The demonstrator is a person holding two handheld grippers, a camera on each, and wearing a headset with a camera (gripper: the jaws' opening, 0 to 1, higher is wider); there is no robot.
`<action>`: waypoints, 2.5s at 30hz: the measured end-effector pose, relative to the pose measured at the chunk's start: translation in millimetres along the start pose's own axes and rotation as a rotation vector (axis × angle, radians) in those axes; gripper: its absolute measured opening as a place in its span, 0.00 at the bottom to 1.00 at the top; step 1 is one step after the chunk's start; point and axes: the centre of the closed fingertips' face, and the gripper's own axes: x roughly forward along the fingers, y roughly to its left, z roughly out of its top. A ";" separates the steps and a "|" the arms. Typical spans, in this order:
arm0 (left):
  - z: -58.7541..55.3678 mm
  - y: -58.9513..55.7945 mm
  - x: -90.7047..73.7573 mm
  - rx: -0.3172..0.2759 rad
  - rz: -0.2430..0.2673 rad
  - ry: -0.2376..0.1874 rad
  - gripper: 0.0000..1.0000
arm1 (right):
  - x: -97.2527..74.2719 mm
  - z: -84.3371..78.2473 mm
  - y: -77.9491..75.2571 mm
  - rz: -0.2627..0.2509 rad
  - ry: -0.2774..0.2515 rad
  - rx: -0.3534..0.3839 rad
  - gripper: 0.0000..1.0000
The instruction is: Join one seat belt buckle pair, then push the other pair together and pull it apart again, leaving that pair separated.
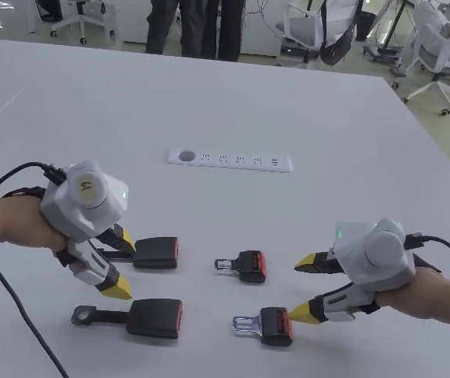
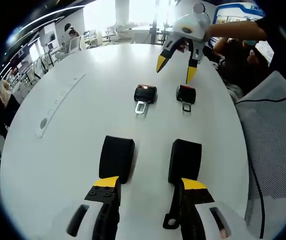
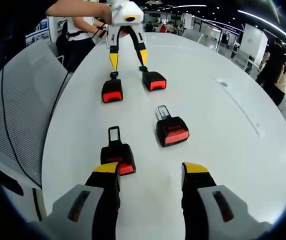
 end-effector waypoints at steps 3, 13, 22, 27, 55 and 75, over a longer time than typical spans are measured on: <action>0.5 3.3 1.4 0.000 -0.002 0.003 0.48 | 1.6 1.0 -3.5 0.001 -0.001 -0.001 0.47; -6.9 32.4 9.1 -0.007 0.069 0.059 0.47 | 13.8 6.6 -16.1 0.006 0.000 -0.030 0.47; -8.6 46.7 22.3 0.002 0.052 0.087 0.46 | 27.8 15.2 -27.5 0.018 0.008 -0.064 0.45; -7.6 52.2 28.6 0.014 0.041 0.101 0.45 | 35.4 15.3 -32.2 0.025 0.018 -0.080 0.44; -15.1 58.7 36.9 0.073 -0.005 0.120 0.32 | 59.4 19.7 -40.2 0.039 0.026 -0.080 0.31; -14.1 57.5 36.6 0.078 -0.009 0.153 0.31 | 64.6 28.8 -42.4 0.028 0.026 -0.074 0.30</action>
